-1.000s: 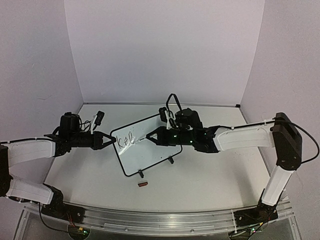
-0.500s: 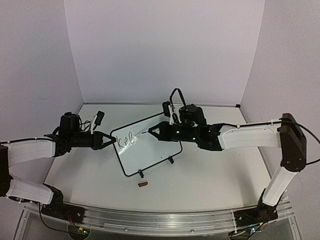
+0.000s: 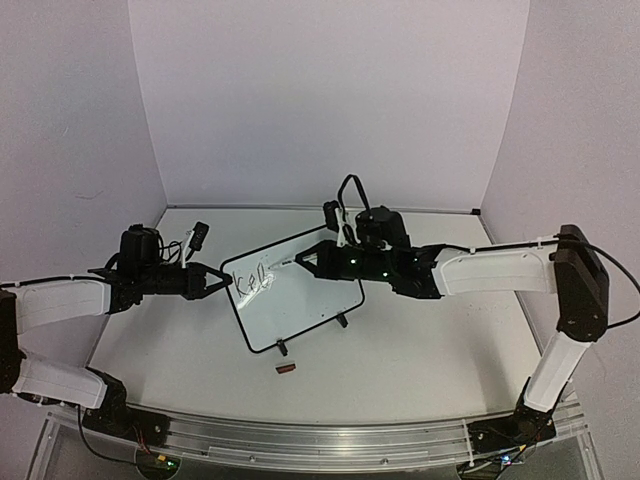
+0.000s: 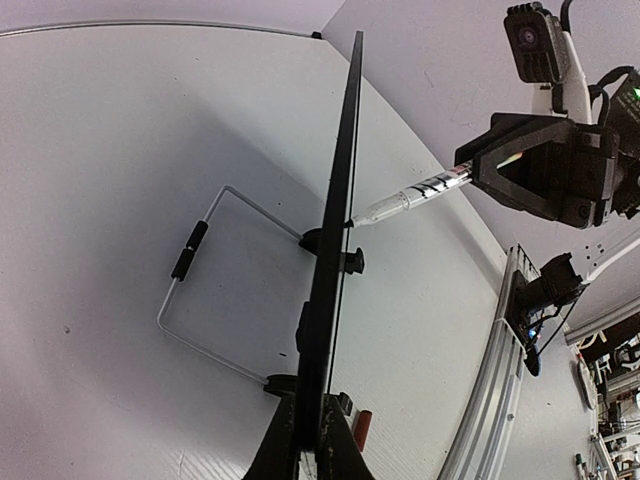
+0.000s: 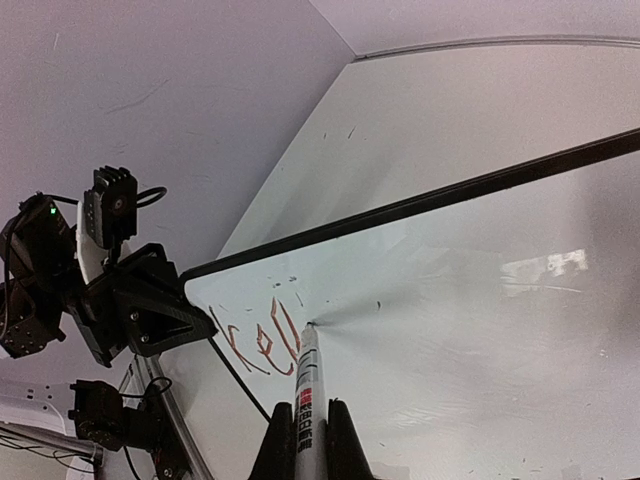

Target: Write a sentence on the whiteboard

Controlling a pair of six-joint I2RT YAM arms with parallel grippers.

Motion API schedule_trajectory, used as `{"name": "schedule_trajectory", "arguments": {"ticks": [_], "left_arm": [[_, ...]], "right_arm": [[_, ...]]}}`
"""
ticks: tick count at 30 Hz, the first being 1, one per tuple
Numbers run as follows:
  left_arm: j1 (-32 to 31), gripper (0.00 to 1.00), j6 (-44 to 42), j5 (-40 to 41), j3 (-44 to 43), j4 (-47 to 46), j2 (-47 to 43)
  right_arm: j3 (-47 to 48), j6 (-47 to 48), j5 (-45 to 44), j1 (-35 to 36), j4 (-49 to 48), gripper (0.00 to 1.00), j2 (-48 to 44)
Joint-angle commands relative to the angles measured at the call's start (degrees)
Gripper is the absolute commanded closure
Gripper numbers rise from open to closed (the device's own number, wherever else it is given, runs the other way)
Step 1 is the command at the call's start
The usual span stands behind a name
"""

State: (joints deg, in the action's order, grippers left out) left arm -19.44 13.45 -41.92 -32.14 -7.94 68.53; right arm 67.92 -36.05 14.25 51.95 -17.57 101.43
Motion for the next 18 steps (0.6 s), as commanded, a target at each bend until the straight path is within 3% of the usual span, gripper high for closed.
{"name": "schedule_trajectory", "arguments": {"ticks": [1, 18], "left_arm": [[0.41, 1.00, -2.47, 3.77, -1.43, 1.37, -0.56], [0.46, 1.00, -2.55, 3.86, -1.52, 1.50, -0.71]], "right_arm": [[1.77, 0.01, -0.08, -0.51, -1.49, 1.00, 0.88], [-4.62, -2.83, 2.08, -0.51, -1.53, 1.00, -0.56]]}}
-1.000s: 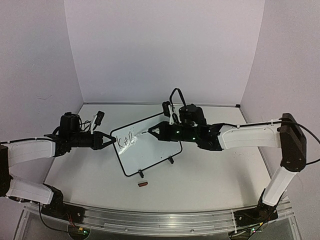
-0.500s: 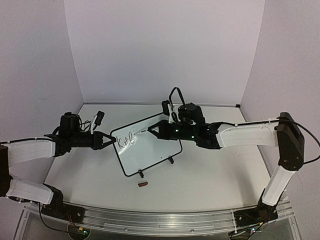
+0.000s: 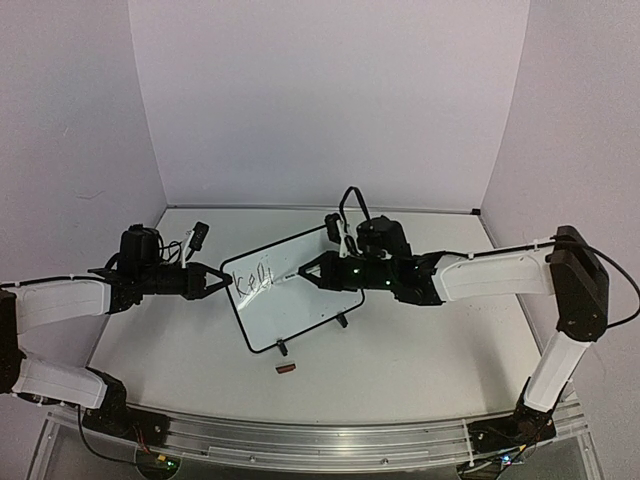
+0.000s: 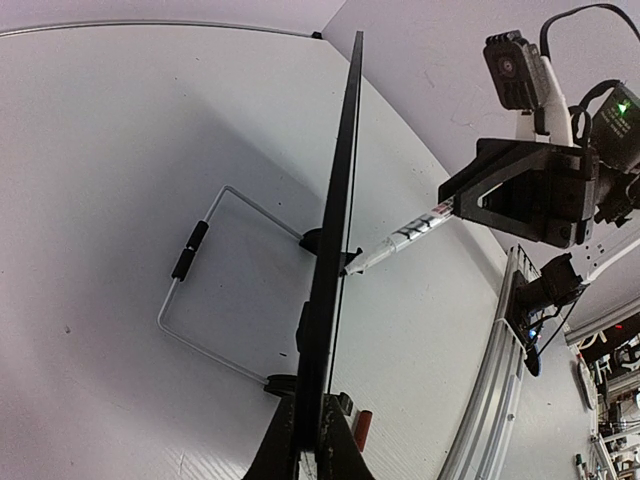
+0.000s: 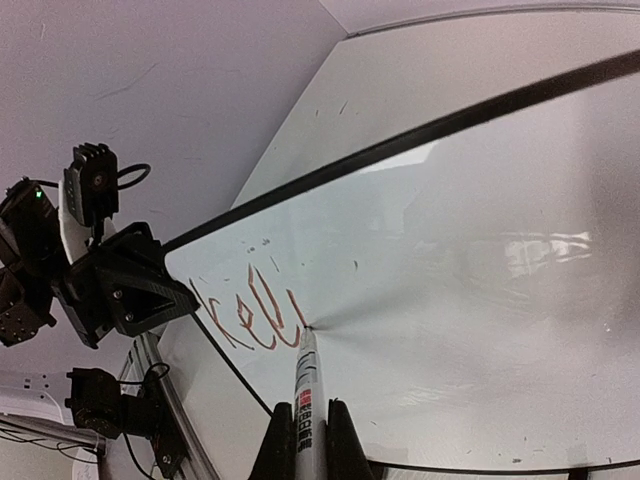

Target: Write a sentence on the whiteboard

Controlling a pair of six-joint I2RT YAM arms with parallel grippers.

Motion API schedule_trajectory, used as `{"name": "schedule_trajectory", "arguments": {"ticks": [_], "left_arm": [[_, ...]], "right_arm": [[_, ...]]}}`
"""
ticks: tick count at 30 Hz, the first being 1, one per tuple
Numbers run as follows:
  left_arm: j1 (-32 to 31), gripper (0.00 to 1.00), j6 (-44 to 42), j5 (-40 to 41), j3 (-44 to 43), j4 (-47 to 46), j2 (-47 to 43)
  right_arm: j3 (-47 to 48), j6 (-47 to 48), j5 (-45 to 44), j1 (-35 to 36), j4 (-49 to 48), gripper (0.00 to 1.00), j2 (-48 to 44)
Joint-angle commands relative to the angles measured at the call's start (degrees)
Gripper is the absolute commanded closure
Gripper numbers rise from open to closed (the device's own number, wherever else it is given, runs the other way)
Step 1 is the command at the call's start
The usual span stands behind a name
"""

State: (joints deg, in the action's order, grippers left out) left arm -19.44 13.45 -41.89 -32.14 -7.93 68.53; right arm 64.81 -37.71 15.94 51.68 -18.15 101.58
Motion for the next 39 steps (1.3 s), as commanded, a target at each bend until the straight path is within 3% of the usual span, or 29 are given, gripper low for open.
{"name": "schedule_trajectory", "arguments": {"ticks": [1, 22, 39], "left_arm": [[0.44, 1.00, -2.55, 3.83, -1.50, 1.54, -0.75], [0.44, 1.00, -2.55, 3.98, -1.59, 1.63, -0.93], [0.45, 1.00, -2.55, 4.17, -1.61, 1.65, -0.86]], "right_arm": [[-1.87, -1.31, 0.56, -0.28, -0.99, 1.00, -0.79], [-2.11, -0.79, 2.05, -0.30, -2.68, 1.00, -7.43], [2.56, 0.80, 2.67, -1.73, -3.72, 1.00, -2.40]]}}
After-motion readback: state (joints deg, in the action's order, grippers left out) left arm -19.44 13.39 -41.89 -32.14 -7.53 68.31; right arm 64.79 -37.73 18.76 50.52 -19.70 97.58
